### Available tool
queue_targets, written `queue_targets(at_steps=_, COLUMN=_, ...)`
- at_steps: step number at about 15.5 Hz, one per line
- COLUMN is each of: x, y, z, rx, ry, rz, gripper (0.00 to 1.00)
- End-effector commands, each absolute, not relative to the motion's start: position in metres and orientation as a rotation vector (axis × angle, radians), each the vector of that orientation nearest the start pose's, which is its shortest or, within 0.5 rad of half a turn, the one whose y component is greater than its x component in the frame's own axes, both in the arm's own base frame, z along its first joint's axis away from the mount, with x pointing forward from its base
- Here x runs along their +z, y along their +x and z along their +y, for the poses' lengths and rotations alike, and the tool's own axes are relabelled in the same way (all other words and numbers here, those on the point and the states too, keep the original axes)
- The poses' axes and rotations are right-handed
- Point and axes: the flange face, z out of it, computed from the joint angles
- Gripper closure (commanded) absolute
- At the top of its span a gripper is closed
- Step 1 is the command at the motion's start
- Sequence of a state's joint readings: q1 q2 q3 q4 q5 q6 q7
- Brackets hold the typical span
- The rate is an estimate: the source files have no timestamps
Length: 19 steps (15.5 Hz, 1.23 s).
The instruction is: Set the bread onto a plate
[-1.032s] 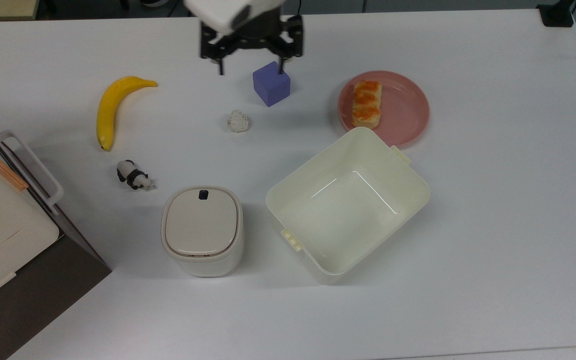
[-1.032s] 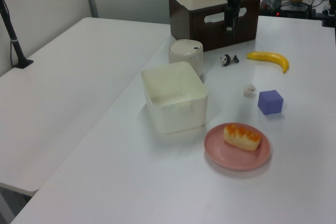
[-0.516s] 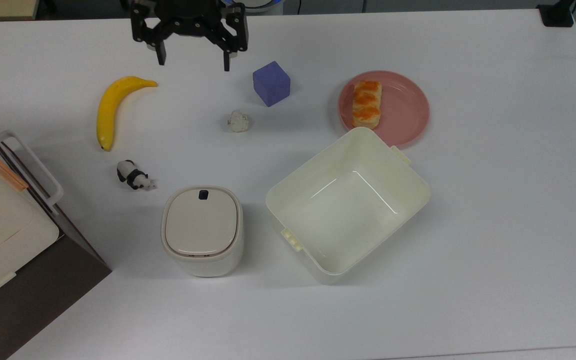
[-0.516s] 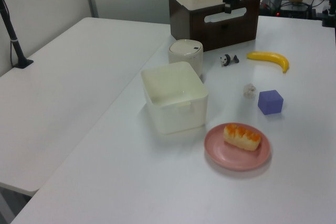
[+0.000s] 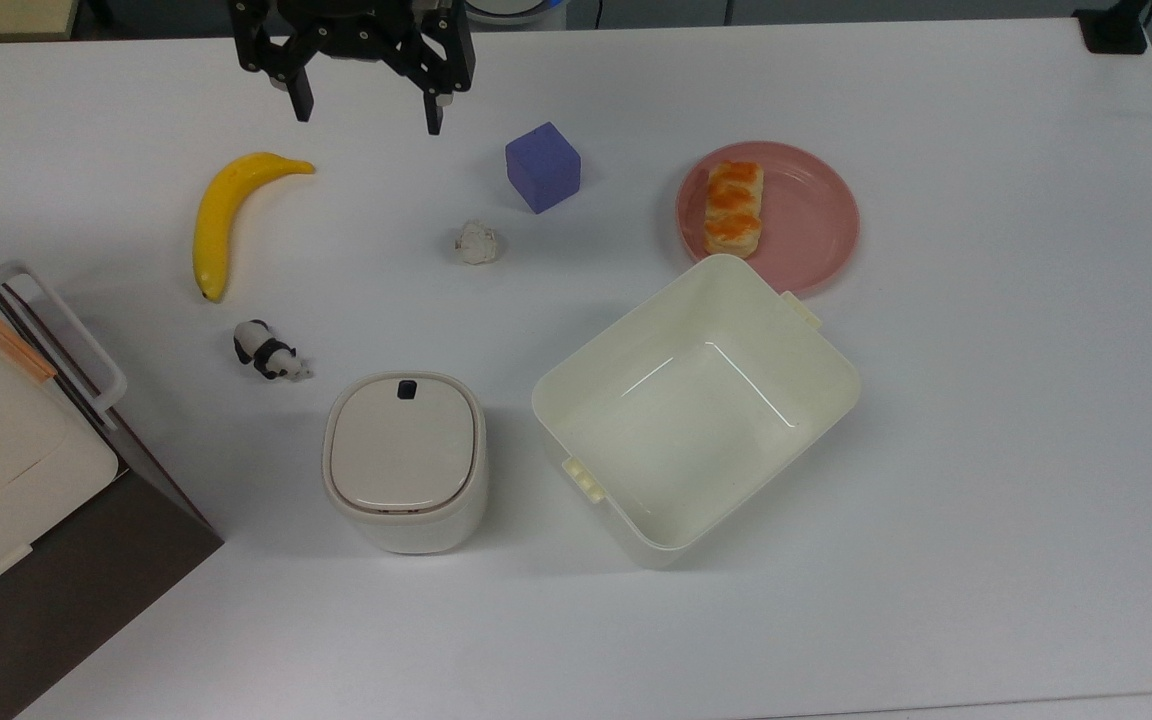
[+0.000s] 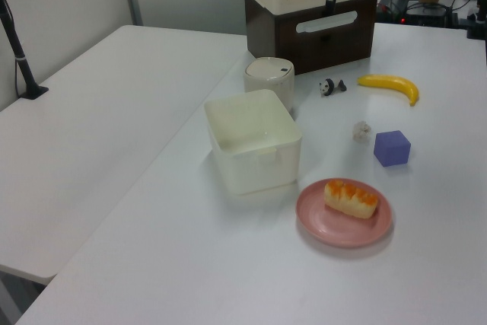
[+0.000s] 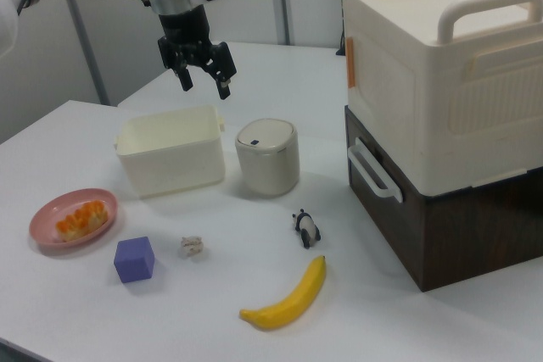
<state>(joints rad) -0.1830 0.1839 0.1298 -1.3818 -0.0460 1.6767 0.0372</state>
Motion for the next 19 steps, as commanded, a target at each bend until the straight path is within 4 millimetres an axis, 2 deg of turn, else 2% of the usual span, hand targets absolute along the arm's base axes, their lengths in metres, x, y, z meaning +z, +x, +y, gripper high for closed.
queue_targets(at_steps=1, x=0.6089, y=0.6179, z=-0.0336, rx=-0.160, ry=-3.106, rz=0.148, gripper=0.00)
queue_targets(at_steps=5, x=0.6063, y=0.6189, z=-0.0245, rx=-0.151, ry=-3.055, rz=0.156, gripper=0.00)
queue_targets(at_steps=19, x=0.6052, y=0.6212, z=-0.0309, rx=-0.179, ry=-3.082, rz=0.155, gripper=0.00)
